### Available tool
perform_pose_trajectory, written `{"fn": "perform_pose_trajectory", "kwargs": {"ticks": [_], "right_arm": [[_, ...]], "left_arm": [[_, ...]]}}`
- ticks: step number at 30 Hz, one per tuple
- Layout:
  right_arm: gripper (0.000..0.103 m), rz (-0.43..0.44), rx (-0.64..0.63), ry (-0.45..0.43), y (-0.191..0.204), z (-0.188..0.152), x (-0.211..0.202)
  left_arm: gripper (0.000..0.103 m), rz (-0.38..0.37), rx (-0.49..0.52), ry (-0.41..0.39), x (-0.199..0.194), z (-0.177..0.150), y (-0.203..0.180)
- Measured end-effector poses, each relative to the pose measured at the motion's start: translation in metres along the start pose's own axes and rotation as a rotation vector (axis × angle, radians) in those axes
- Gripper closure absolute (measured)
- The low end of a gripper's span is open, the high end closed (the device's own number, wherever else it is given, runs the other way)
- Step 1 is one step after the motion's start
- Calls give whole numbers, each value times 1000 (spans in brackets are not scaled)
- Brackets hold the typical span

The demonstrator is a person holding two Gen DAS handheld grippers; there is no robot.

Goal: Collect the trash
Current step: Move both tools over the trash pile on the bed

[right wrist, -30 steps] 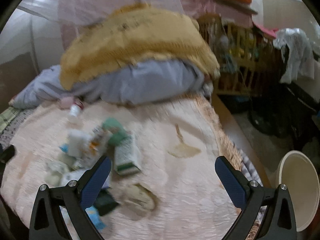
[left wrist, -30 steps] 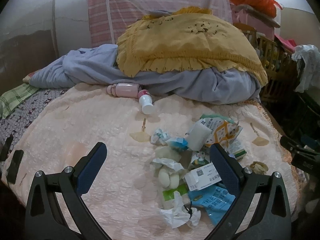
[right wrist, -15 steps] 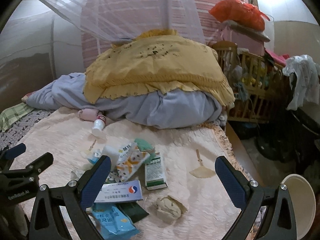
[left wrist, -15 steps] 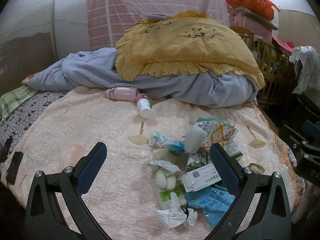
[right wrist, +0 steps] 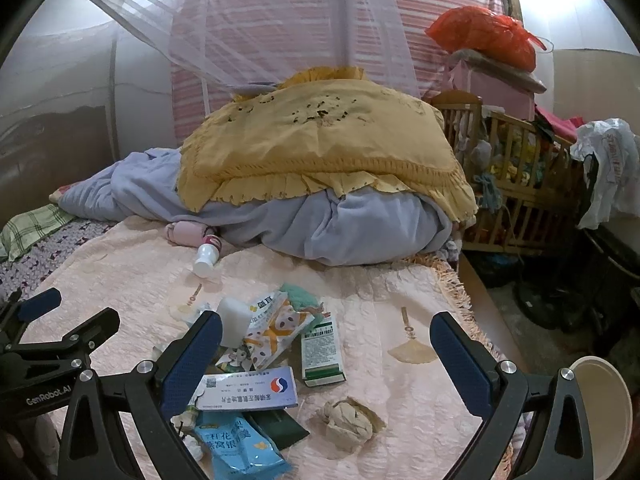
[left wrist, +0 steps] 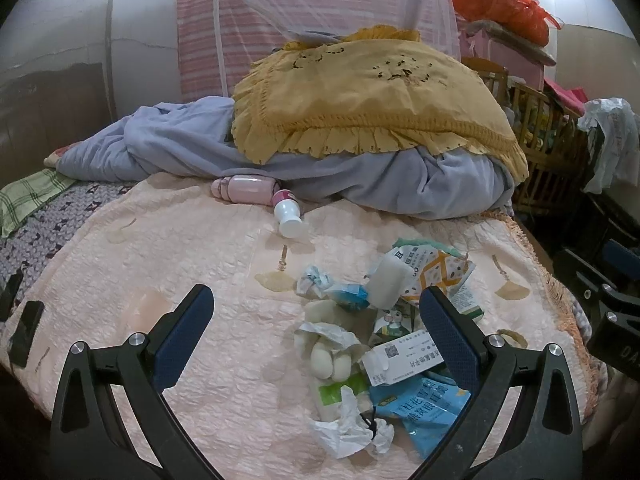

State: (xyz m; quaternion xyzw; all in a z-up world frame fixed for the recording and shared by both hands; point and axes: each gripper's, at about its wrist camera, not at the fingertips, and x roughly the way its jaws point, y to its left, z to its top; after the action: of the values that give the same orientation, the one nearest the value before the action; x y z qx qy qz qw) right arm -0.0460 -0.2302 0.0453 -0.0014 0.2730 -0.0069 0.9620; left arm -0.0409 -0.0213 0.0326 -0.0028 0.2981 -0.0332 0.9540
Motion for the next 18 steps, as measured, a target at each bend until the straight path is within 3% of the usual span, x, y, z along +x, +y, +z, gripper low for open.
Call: {"fn": "perform_pose_trajectory", "kwargs": {"ticks": [18], "right_arm": [[0, 23, -3, 22, -2, 1, 2]], "left_arm": [[1, 5, -16, 19, 3, -4, 6]]}}
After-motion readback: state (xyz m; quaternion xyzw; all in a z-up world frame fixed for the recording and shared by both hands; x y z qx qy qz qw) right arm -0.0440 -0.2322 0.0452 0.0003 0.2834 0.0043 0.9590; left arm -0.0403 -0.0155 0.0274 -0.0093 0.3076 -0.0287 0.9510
